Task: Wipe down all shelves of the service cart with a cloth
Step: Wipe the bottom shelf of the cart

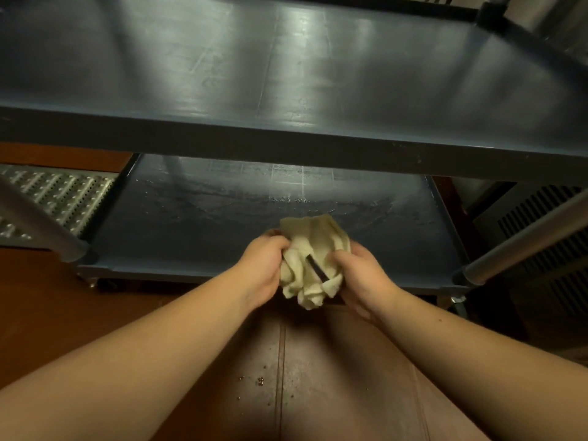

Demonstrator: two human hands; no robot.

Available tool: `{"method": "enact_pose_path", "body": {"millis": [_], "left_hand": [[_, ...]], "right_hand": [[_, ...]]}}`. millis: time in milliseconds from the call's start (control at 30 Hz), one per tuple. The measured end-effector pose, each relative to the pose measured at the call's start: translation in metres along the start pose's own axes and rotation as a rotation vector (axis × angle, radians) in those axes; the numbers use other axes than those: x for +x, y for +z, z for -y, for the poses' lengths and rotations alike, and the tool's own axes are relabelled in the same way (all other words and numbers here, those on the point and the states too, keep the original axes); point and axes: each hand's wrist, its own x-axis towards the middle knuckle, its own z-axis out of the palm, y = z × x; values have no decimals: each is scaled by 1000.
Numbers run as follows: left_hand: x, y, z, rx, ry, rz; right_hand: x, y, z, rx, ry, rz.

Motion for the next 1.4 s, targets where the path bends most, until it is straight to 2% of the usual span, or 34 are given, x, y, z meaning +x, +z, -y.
{"method": "enact_pose_path", "body": {"millis": [67,167,333,433,467,533,667,733,833,900,1000,1067,1167,1233,1300,1333,1400], "left_hand": [[4,-11,-8,-69,-30,-46],[6,-29,-20,-118,-79,-1],[-6,-65,-47,-204,-91,113],[-16,-79,-59,-224,-149,196],[-18,-78,-59,-227,-177,239],[-25,-64,-55,-224,-226,303],[-28,-31,-40,-270,-253,384],[-27,-23,-38,-298,-255,386],[-24,-19,-39,-341,-250,361],[-26,-19,-40,-351,-227,340],[-30,-17,-41,-226,-219,350],[-33,-15,-43,-62,-220,276],[-27,-9,-35,204,-2,5],[-28,-3,-26,249,86,-89],[-22,-5,-11,172,57,-265],[-18,-9,-5,203,71,-250],[-20,-12,1,303,78,-77]], "right_hand": [[0,-8,7,101,89,17],[1,-23,21,203,198,50],[-1,-52,63,383,199,131],[-5,-63,73,467,240,306],[-4,-63,72,487,224,435],[-2,-55,66,464,172,522],[-6,-21,55,434,185,402],[-10,-5,52,447,171,270],[-6,3,40,212,207,74],[-4,7,27,85,226,23],[-7,12,17,137,254,32],[-17,15,17,199,308,87],[-16,22,17,224,381,19],[-14,29,12,120,288,-2],[-11,40,10,-31,137,59],[-11,43,9,-107,78,62],[-12,50,9,-259,-9,5]]}}
